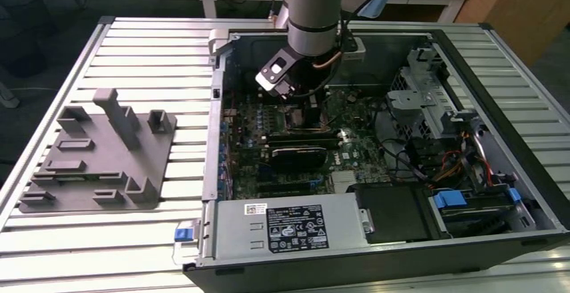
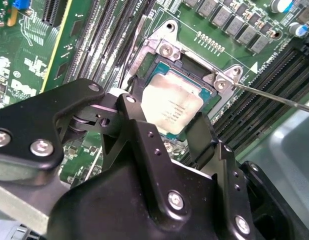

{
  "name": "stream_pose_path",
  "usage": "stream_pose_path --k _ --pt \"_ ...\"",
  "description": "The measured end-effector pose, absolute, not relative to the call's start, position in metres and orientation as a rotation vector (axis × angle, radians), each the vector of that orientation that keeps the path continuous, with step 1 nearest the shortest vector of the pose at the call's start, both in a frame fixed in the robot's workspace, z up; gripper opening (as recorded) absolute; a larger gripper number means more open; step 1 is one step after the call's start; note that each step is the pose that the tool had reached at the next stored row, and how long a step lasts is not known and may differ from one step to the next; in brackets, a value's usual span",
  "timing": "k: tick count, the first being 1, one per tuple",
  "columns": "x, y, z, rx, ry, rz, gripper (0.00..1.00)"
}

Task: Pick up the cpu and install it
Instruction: 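Place the cpu into insertion slot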

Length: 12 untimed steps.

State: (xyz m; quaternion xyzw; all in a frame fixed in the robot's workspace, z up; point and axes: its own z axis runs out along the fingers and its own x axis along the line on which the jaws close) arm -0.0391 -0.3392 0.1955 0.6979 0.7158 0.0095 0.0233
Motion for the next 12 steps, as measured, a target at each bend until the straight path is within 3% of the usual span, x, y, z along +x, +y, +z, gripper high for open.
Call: stream_pose_path --k 12 --pt "-0.0391 -0.3392 0.2064 2.162 2.217 0.032 0.61"
